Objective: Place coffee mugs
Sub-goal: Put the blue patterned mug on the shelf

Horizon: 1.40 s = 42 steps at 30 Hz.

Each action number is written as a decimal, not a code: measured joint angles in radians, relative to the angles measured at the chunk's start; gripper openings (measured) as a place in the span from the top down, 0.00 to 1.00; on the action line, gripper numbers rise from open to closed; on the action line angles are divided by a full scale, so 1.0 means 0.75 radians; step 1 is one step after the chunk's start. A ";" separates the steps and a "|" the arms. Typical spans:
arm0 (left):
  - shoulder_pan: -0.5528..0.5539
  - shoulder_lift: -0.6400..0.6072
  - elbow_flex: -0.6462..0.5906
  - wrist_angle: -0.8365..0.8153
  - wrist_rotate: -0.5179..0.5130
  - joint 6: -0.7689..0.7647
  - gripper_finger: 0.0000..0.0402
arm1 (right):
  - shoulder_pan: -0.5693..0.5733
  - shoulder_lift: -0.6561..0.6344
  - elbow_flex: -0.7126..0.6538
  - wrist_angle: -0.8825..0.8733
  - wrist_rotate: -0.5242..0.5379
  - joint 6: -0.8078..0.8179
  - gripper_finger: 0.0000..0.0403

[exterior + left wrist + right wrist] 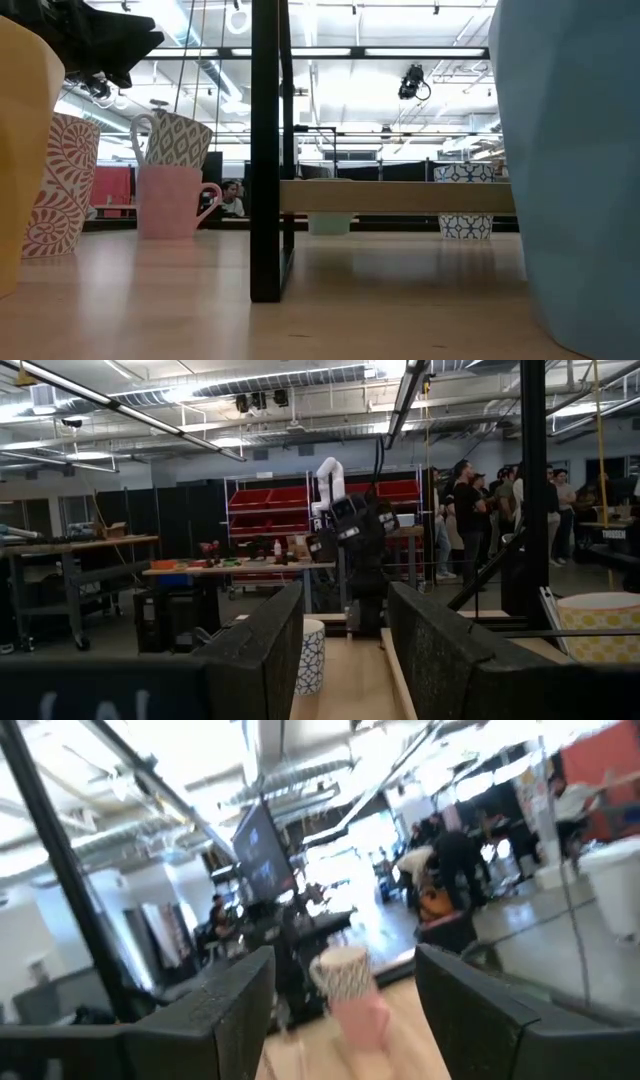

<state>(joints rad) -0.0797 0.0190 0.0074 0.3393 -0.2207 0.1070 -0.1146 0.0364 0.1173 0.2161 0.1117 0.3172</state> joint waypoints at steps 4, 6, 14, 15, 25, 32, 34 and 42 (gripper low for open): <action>0.000 0.000 0.000 0.000 0.000 0.000 0.61 | 0.000 0.114 0.153 -0.064 0.033 -0.058 0.39; 0.000 0.000 0.000 0.000 -0.001 0.000 0.61 | -0.002 0.200 0.254 -0.163 0.072 -0.076 0.39; 0.000 0.000 0.000 0.000 -0.001 0.000 0.61 | -0.114 0.646 0.697 -0.636 0.140 -0.215 0.39; 0.000 0.000 0.000 0.000 -0.001 0.000 0.61 | -0.135 0.701 0.751 -0.690 0.140 -0.245 0.39; 0.000 0.000 0.000 -0.001 -0.001 0.000 0.61 | -0.395 1.241 1.210 -1.235 0.043 -0.498 0.39; 0.000 0.000 0.000 -0.001 -0.001 0.000 0.61 | -0.522 1.525 1.339 -1.449 -0.134 -0.710 0.39; 0.000 0.000 0.000 -0.001 -0.001 0.000 0.61 | -0.546 1.593 1.347 -1.468 -0.152 -0.769 0.39; 0.000 0.000 0.000 -0.001 -0.001 0.000 0.61 | -0.598 1.804 1.348 -1.470 -0.227 -0.916 0.39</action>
<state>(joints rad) -0.0795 0.0193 0.0074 0.3384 -0.2214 0.1069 -0.5633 1.3896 1.1286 -0.8864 -0.0586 -0.3695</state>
